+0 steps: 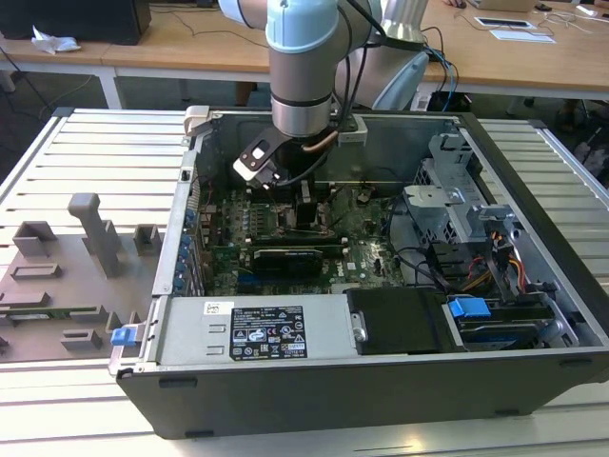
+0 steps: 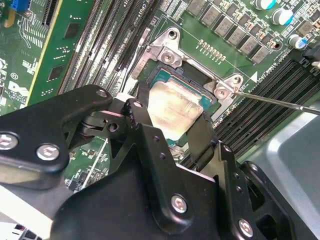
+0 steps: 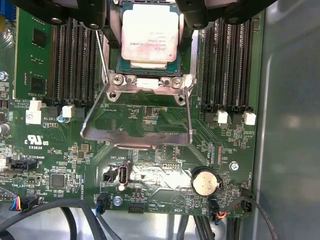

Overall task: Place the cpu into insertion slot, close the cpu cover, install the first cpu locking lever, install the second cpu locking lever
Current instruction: 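Place the cpu into insertion slot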

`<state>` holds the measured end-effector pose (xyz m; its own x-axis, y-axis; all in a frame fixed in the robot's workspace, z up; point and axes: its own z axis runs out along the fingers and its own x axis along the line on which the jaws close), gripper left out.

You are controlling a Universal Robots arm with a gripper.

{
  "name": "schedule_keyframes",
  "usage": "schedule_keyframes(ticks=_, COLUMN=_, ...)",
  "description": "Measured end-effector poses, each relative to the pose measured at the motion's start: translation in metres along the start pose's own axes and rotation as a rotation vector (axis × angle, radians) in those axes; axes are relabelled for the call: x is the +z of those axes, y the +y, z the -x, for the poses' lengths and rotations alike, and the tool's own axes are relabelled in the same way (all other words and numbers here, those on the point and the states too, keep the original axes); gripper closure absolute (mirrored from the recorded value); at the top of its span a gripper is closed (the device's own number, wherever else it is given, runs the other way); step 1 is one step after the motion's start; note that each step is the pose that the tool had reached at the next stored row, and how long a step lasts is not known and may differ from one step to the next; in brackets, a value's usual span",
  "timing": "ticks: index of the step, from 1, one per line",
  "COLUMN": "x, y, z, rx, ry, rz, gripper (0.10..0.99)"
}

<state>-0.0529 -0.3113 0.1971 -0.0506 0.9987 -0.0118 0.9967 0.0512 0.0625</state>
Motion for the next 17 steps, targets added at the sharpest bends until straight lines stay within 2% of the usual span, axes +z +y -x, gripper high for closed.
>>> schedule_keyframes(ticks=3, x=0.0003, y=0.0001, z=-0.0001, rx=0.000, ry=0.0007, rz=0.001, gripper=0.533)
schedule_keyframes(ticks=4, x=0.0001, y=0.0000, z=0.0000, rx=0.000, ry=0.0002, rz=0.000, gripper=0.467)
schedule_keyframes(ticks=6, x=-0.0001, y=0.0000, z=0.0000, rx=0.000, ry=0.0000, rz=0.000, gripper=0.467)
schedule_keyframes(ticks=14, x=-0.0122, y=0.0009, z=-0.0007, rx=0.000, ry=0.0002, rz=0.000, gripper=0.467)
schedule_keyframes(ticks=16, x=-0.0161, y=0.0011, z=-0.0006, rx=0.000, ry=0.0002, rz=0.000, gripper=0.482)
schedule_keyframes(ticks=17, x=-0.0202, y=0.0013, z=-0.0006, rx=0.000, ry=0.0002, rz=0.000, gripper=0.549)
